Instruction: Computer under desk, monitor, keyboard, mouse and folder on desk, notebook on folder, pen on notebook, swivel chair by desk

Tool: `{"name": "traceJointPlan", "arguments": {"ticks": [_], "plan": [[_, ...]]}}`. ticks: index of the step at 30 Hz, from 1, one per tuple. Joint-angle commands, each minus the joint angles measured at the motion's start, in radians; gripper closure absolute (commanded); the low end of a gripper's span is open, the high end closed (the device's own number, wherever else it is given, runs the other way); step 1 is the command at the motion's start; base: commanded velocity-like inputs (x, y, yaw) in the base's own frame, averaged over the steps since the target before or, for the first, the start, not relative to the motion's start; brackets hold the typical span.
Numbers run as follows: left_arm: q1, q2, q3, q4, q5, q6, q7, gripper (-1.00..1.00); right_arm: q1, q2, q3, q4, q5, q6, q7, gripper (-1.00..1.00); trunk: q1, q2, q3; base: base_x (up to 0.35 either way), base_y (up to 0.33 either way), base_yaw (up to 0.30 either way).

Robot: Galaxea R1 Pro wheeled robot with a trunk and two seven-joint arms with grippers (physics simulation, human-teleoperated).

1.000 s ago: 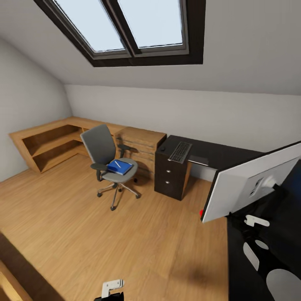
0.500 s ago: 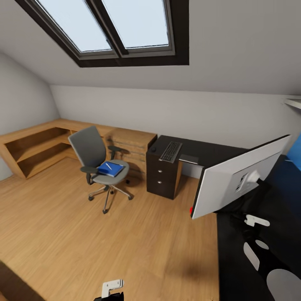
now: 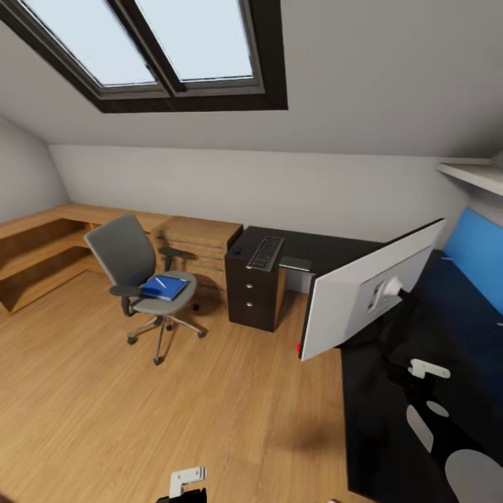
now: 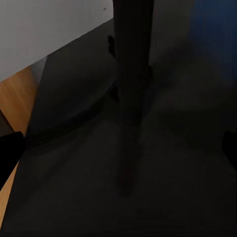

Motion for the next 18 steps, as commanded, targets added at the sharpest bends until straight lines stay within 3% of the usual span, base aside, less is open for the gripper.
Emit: {"name": "traceJointPlan", "arguments": {"ticks": [1,10,18], "plan": [[-0.001,0.0,-0.009,0.0,0.007,-0.003,0.005,-1.0,-0.001,0.0,0.002,0.001,-0.009,-0.004,0.0,-1.0,0.001,-0.002,-0.002,0.0,0.0,-0.043],[-0.001,0.0,-0.009,0.0,0.007,-0.003,0.005,-1.0,-0.001,0.0,0.002,0.001,-0.009,-0.004,-0.004,-1.0,0.001,-0.002,-0.002,0.0,0.0,-0.021],[-0.001,0.0,-0.009,0.0,0.007,-0.05,0.005,-1.0,-0.001,0.0,0.002,0.002,-0.009,-0.004,-0.005,-1.0,0.001,-0.002,0.002,0.0,0.0,-0.213]]}}
